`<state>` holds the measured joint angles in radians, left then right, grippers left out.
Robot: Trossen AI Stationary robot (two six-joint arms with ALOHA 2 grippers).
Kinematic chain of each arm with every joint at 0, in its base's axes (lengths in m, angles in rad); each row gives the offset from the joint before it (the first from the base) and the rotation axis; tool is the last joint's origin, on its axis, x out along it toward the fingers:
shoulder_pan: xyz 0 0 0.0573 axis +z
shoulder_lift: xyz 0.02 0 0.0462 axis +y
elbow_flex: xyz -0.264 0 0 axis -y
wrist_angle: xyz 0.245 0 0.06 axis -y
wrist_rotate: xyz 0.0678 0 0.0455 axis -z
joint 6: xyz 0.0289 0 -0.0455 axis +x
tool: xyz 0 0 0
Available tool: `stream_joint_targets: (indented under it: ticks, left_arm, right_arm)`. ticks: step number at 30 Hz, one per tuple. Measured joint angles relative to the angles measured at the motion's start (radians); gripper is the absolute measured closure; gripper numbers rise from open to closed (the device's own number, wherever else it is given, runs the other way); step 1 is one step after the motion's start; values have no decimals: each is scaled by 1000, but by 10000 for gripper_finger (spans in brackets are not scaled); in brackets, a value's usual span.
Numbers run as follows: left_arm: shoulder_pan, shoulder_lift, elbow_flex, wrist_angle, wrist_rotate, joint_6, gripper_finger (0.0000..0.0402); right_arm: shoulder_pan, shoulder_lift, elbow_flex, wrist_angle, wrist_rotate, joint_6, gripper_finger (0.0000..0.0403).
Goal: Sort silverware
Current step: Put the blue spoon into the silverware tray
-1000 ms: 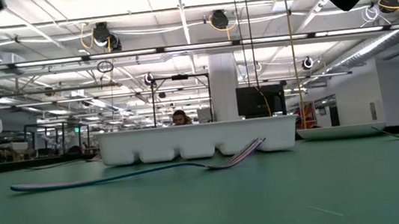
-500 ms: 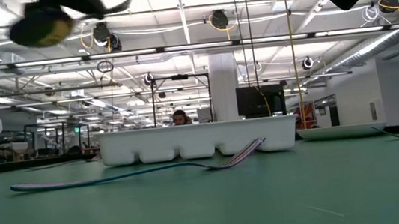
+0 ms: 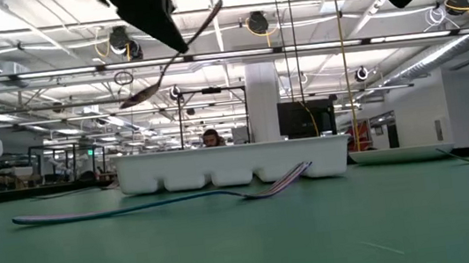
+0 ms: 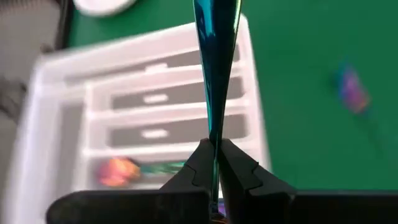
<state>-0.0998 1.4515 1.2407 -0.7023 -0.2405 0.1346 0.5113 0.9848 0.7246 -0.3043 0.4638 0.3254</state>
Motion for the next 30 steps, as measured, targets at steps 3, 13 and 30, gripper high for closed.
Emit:
stream_joint_targets:
  ticks: [3,13,30]
  left_arm:
    - [35,30,29,-23,-8,276,391]
    - [141,138,34,-24,-175,1035,391]
    - [165,372,31,-22,-266,1550,391]
  right_arm:
    - [-7,0,0,-2,63,-46,277]
    - [-63,0,0,-23,173,-117,277]
    - [-133,0,0,-138,172,-113,277]
